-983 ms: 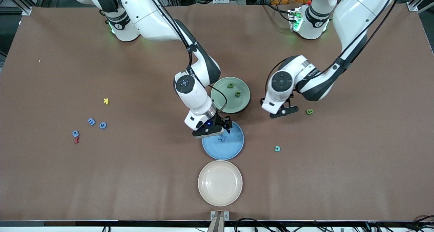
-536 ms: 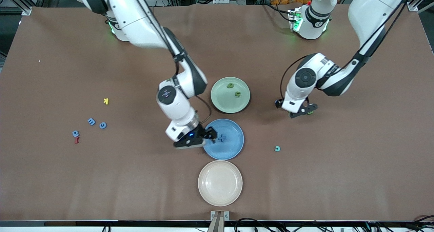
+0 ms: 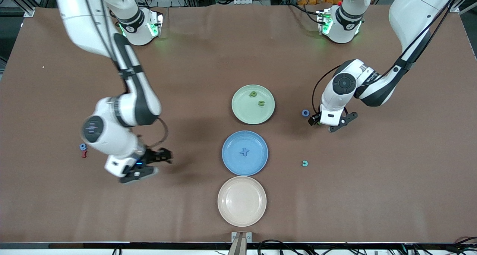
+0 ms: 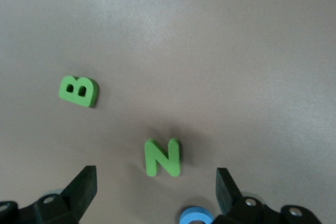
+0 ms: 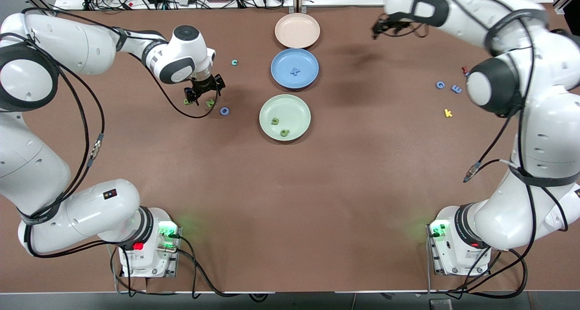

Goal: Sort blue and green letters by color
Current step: 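Lower the left gripper to green N while the right gripper reaches blue E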

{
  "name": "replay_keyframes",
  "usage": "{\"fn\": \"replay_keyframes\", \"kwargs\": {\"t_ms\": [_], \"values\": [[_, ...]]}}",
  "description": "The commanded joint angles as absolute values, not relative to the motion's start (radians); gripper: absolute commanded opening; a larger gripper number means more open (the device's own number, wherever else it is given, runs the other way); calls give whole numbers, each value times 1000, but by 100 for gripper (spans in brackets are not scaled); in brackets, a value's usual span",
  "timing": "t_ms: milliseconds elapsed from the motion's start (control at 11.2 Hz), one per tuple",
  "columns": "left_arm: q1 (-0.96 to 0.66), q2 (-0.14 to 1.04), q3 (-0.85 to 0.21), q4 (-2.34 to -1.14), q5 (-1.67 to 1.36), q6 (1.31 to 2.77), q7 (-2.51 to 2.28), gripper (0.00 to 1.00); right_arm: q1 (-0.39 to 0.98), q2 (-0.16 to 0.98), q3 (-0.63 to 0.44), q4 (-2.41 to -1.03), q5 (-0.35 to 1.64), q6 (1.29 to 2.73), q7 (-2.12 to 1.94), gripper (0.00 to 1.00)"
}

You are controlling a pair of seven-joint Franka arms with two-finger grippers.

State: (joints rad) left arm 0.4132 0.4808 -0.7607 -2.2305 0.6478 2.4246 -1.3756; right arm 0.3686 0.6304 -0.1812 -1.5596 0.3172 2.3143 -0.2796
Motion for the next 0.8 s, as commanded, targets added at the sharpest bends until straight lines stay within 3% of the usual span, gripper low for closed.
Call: {"fn": "replay_keyframes", "kwargs": {"t_ms": [0, 358, 715], "values": [[443, 491, -762, -2276, 712, 2519, -1427, 100, 203, 540, -155, -1684, 219, 2272, -544, 100], [453, 521, -743, -2286, 782, 2554, -1454, 100, 34, 538, -150, -1733, 195, 2273, -865, 100], [449, 567, -739, -2279, 876, 2559, -1523, 100, -18, 503, -150, -1830, 108, 2289, -911, 100]]}}
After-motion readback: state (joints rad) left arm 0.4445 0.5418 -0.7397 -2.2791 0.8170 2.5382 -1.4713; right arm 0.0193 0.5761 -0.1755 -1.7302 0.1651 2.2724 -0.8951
